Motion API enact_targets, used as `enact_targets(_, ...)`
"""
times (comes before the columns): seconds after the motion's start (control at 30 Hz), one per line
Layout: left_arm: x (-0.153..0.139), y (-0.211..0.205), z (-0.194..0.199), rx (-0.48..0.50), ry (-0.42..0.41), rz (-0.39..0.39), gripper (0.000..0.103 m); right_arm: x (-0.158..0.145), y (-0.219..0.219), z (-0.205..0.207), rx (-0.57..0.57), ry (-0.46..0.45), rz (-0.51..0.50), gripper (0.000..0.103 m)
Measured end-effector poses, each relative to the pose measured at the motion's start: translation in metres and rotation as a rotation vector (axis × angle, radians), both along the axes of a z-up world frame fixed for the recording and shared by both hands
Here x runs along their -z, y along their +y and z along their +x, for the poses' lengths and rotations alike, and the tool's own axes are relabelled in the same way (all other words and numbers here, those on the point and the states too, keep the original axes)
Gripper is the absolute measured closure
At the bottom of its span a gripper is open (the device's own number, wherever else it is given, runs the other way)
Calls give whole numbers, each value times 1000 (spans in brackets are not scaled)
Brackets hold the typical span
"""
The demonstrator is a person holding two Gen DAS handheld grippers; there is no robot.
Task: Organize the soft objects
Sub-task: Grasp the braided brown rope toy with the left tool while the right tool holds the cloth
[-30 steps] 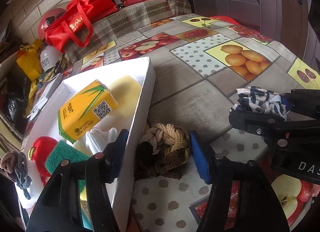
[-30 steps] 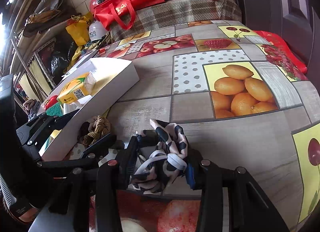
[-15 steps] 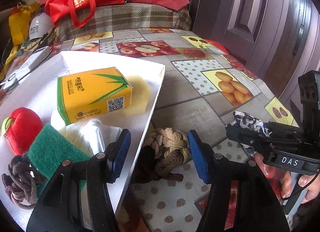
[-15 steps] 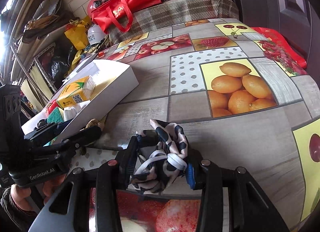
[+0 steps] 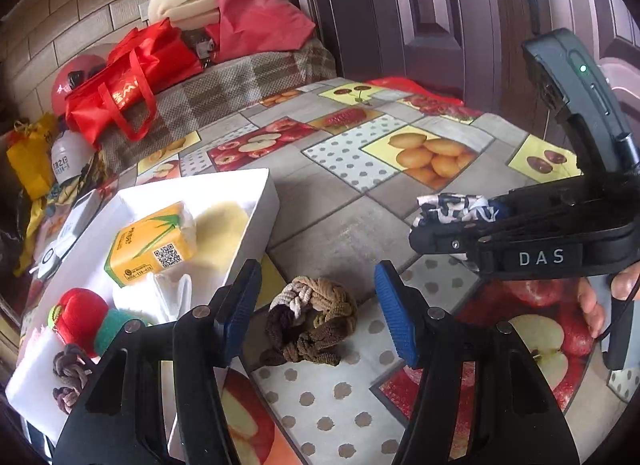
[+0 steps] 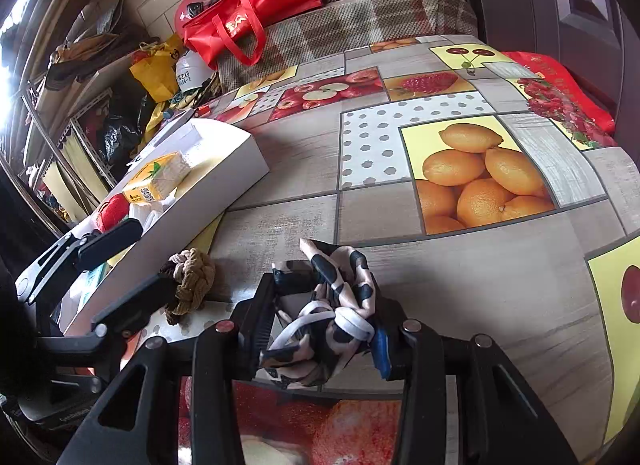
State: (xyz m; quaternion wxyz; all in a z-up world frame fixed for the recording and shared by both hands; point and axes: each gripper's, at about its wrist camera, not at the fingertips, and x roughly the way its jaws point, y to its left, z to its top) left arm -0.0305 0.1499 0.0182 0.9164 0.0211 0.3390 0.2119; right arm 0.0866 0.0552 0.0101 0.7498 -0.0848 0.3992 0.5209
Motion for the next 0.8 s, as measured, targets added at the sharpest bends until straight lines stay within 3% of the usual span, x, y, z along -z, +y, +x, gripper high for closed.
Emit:
enact_targets(0.2,19,21,14,-48,100,-110,44,0,0,0,-1,-3,-2,61)
enact_targets(0.3,24,10,19,-20,140,-82,43,0,0,1,-1,0,-1,61)
enact_targets(0.43,25,4,19,5,134,-120,43,0,0,1,-1,-2,-1,61)
enact_targets(0.53,24,3,18,25,125,-152,54,0,1,0,-6,-7,-3,60)
enact_targets(0.63,23,-10,20,52,134,-99,67,1,2,-1,-12,-15,-6,61)
enact_targets(0.8,21,-29,20,70,135,14,70,-3,-1,-3,-18,-30,17,62)
